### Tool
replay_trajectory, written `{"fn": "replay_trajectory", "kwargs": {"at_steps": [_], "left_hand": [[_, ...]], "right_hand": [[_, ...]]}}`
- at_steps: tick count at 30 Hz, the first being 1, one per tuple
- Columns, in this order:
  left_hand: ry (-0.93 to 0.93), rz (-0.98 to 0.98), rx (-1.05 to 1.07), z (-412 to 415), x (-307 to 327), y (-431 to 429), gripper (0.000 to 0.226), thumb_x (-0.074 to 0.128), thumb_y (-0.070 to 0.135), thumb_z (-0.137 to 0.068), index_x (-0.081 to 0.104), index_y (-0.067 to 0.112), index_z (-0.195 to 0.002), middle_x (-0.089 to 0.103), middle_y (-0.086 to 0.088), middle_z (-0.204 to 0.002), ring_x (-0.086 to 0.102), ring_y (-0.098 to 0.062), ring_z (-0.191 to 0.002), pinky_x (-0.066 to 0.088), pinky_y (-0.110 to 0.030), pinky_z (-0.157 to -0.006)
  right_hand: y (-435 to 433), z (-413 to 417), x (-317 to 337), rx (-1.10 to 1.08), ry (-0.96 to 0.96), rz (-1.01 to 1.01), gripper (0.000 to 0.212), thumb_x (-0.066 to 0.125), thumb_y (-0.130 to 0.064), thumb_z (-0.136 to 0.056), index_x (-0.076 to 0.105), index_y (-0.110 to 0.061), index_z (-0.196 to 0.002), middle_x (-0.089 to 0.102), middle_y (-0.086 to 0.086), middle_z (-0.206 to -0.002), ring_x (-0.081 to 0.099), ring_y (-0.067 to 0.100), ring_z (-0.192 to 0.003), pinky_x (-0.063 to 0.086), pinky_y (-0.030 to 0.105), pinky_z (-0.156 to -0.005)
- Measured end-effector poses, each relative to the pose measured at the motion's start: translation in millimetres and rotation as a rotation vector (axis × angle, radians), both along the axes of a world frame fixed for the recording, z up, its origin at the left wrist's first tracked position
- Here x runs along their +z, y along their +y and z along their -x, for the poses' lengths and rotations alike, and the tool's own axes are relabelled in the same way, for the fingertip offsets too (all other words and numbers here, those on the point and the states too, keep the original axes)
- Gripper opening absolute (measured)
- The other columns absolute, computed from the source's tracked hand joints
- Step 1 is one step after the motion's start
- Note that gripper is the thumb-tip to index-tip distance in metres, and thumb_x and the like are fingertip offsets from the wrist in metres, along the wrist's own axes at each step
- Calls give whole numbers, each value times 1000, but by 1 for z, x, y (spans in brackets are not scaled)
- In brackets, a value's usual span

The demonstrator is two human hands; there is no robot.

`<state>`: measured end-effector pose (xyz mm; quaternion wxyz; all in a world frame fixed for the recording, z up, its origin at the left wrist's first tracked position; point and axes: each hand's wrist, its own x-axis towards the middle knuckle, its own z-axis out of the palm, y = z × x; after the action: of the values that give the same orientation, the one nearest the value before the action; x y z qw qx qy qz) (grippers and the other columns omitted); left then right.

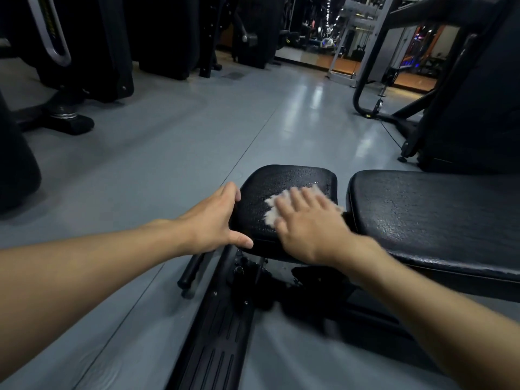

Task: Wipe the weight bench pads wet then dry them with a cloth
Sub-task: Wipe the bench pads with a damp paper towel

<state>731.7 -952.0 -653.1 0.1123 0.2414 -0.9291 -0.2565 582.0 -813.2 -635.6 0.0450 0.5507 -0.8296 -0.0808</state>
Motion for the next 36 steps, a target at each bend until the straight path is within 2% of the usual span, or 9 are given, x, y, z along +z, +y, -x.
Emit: {"fn": "replay_trajectory", "kwargs": {"at_steps": [5,8,11,14,21,25,29,32,36], "left_hand": [[-29,16,-19,1,1,-2,72,85,50,-67,34,25,-112,45,6,-117,51,-17,-106,47,-36,-90],[-69,63,-112,2,2,-3,66,79,49,-75,38,26,-121,38,9,-128,46,-14,-116,44,-34,-97],[-60,115,-234,9,3,1,68,72,53,-77,41,30,-134,35,12,-138,37,-10,-127,35,-32,-108],[-84,105,-200,20,9,10,71,48,71,-71,44,35,-131,39,12,-133,39,-10,-125,32,-37,-109],[-77,126,-182,24,7,8,59,36,65,-77,46,36,-127,42,9,-123,40,-13,-122,31,-39,-108],[-91,141,-162,30,9,9,56,33,70,-77,46,36,-120,41,8,-116,39,-13,-116,32,-41,-106],[-36,114,-146,37,10,0,28,41,52,-95,54,34,-113,47,8,-115,43,-13,-114,35,-40,-105],[6,110,-103,49,5,-11,38,33,49,-95,55,32,-119,48,10,-125,42,-14,-123,36,-41,-106],[39,121,5,68,-12,-9,51,25,55,-90,49,35,-131,43,8,-139,33,-16,-134,32,-43,-109]], "right_hand": [[30,-11,-14,73,70,146,64,20,-43,-95,42,-13,-147,43,21,-150,35,38,-141,19,45,-119],[45,-5,-16,-132,-47,257,72,9,-47,-95,26,-8,-153,24,24,-159,16,36,-149,13,43,-122],[51,-20,-23,-252,-301,358,65,25,-37,-103,5,-5,-156,-1,25,-162,-5,32,-151,0,39,-123],[46,-32,-23,-341,-392,463,67,34,-32,-103,4,-3,-155,-2,27,-160,-1,36,-149,3,40,-122],[9,-2,-3,-515,-400,391,58,36,-36,-100,27,0,-144,28,25,-147,40,46,-127,33,45,-105],[-20,31,13,-616,-521,405,56,38,-36,-100,28,-1,-142,30,23,-148,37,39,-133,33,40,-104],[-11,10,8,-592,-443,307,62,27,-42,-101,19,-4,-150,19,25,-153,32,46,-134,29,48,-109],[-5,4,2,-529,-363,222,63,24,-40,-104,12,-4,-154,3,28,-159,20,49,-140,20,50,-115],[-36,49,4,-571,-358,215,58,28,-34,-102,19,-2,-150,10,30,-156,25,50,-138,23,51,-113]]}}
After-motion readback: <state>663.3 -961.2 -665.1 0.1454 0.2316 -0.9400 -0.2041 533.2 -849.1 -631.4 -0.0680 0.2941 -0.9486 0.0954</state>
